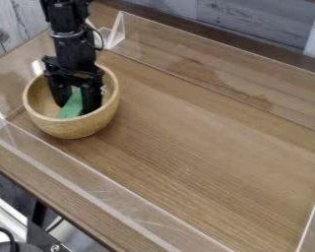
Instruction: Remove the green block from inside the brown bowl and put it on the table
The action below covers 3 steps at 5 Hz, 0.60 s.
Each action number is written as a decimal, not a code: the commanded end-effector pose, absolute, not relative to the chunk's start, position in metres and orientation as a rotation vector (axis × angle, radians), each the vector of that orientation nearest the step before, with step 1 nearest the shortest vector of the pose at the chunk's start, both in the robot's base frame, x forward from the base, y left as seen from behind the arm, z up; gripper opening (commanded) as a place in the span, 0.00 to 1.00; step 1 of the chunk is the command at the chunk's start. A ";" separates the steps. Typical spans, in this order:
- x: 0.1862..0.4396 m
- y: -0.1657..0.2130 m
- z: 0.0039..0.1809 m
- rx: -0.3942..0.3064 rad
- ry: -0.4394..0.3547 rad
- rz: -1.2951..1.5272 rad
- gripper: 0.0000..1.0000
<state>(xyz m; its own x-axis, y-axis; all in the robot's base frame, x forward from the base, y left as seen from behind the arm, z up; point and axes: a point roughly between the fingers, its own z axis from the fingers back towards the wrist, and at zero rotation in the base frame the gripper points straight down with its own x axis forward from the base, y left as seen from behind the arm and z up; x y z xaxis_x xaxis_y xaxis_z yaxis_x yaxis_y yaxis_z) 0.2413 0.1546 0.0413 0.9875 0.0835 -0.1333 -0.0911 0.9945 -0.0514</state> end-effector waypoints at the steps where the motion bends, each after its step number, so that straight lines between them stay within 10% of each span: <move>1: 0.252 0.164 0.058 -0.026 0.070 0.093 1.00; 3: 0.253 0.167 0.051 -0.032 0.078 0.096 1.00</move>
<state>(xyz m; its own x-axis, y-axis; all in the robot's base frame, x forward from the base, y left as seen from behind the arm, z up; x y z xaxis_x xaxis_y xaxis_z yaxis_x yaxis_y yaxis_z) 0.2434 0.1590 0.0361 0.9868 0.0860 -0.1370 -0.0946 0.9938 -0.0577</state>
